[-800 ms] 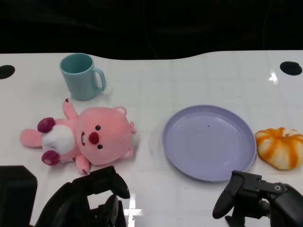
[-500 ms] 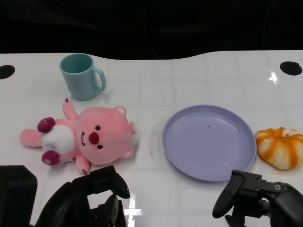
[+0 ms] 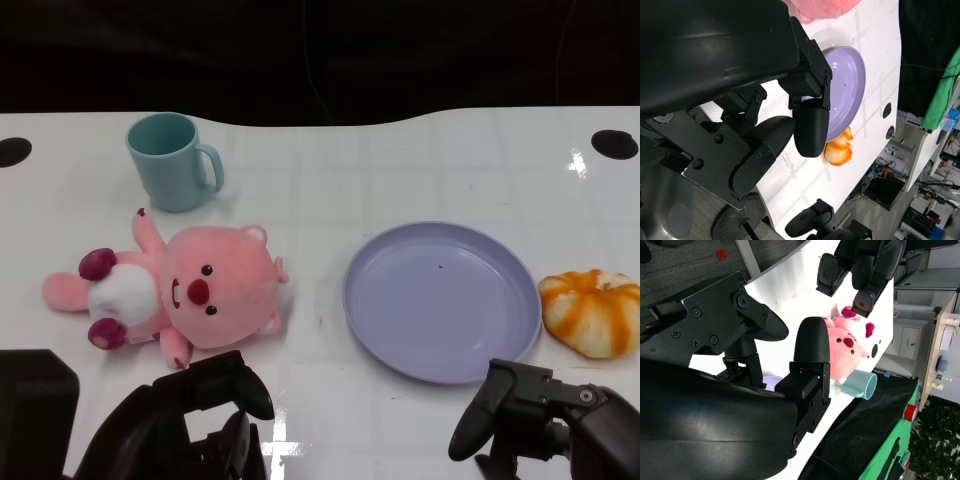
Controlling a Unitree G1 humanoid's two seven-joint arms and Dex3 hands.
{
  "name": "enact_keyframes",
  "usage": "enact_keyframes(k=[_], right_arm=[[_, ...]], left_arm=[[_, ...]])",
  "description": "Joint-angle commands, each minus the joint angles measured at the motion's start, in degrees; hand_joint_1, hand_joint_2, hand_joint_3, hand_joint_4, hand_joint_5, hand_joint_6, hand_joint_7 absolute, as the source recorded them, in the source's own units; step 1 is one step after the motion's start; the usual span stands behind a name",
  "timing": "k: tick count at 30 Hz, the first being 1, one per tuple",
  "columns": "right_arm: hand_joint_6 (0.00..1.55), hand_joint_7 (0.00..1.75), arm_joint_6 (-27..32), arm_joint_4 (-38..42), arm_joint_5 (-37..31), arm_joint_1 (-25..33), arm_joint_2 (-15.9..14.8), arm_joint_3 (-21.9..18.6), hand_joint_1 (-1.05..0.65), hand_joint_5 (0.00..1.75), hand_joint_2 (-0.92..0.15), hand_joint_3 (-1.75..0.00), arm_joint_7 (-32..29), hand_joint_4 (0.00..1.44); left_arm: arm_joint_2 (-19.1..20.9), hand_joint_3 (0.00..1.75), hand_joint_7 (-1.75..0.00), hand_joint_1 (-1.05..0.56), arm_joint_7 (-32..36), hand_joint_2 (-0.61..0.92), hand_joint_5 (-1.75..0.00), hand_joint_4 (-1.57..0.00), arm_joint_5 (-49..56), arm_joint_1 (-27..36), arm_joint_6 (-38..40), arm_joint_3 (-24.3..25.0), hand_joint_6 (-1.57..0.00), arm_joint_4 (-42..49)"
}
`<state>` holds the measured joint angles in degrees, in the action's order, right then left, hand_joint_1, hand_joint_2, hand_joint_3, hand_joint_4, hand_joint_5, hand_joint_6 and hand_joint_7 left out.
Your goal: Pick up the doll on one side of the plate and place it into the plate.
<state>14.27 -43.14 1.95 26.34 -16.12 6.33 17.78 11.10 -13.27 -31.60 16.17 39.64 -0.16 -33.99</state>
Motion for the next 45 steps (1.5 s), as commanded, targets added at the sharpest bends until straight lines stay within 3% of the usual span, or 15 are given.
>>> enact_keyframes(k=[1, 6, 12, 14, 21, 22, 33, 45], right_arm=[[0.57, 1.34, -0.6, -0.1, -0.2, 0.3, -0.5, -0.4, -0.13, 1.65, -0.61, -1.02, -0.2, 0.65], [0.58, 1.35, -0.5, -0.6, -0.5, 0.7, -0.5, -0.4, -0.13, 1.65, -0.59, -1.03, -0.2, 0.65], [0.57, 1.34, 0.0, -1.1, 0.1, 1.0, -0.2, -0.4, -0.10, 1.66, -0.60, -1.05, -0.2, 0.64], [0.57, 1.34, 0.2, -1.3, 0.0, 1.0, -0.2, -0.3, -0.09, 1.66, -0.61, -1.05, -0.3, 0.64], [0.56, 1.35, 0.8, -1.3, 0.2, 0.4, -0.1, -0.3, -0.09, 1.67, -0.61, -1.05, -0.2, 0.63], [0.56, 1.35, 0.6, -1.2, 0.3, 0.4, -0.1, -0.3, -0.09, 1.67, -0.61, -1.05, -0.2, 0.63], [0.56, 1.38, 2.1, -1.5, -0.1, -0.5, 0.1, 0.5, -0.10, 1.67, -0.58, -1.08, -0.6, 0.65], [0.56, 1.38, 1.8, -0.7, -0.3, -1.1, 0.4, 0.9, -0.10, 1.67, -0.57, -1.09, -0.9, 0.64]], left_arm=[[0.5, 1.46, -1.68, -0.21, 0.2, 0.34, -1.75, -0.87, 0.4, -0.2, -0.3, 0.2, -0.76, -0.4], [0.4, 1.45, -1.67, -0.21, 0.0, 0.34, -1.75, -0.86, 1.4, 0.4, -2.1, 0.0, -0.76, -0.7], [-0.2, 1.31, -1.12, -0.19, 0.8, 0.40, -1.50, -0.70, 3.7, 0.6, -5.7, -0.1, -0.69, -1.0], [-0.2, 1.17, -0.96, -0.23, 0.7, 0.45, -1.40, -0.66, 5.0, 0.6, -7.5, 0.0, -0.67, -0.8], [1.7, 0.30, -0.38, -0.34, -0.3, 0.86, -1.03, -0.54, 10.1, -0.3, -13.6, 1.0, -0.69, -0.9], [1.9, 0.24, -0.34, -0.35, -0.5, 0.89, -1.00, -0.53, 10.7, -0.5, -14.1, 1.0, -0.68, -0.9], [11.6, 0.16, -0.10, -0.59, -1.9, 0.92, -0.70, -0.27, 27.7, -4.3, -22.6, 0.1, -0.47, -1.4], [19.0, 0.03, 0.00, -0.60, -0.7, 0.91, -0.54, -0.07, 50.5, -10.5, -28.4, -1.7, -0.32, 3.8]])
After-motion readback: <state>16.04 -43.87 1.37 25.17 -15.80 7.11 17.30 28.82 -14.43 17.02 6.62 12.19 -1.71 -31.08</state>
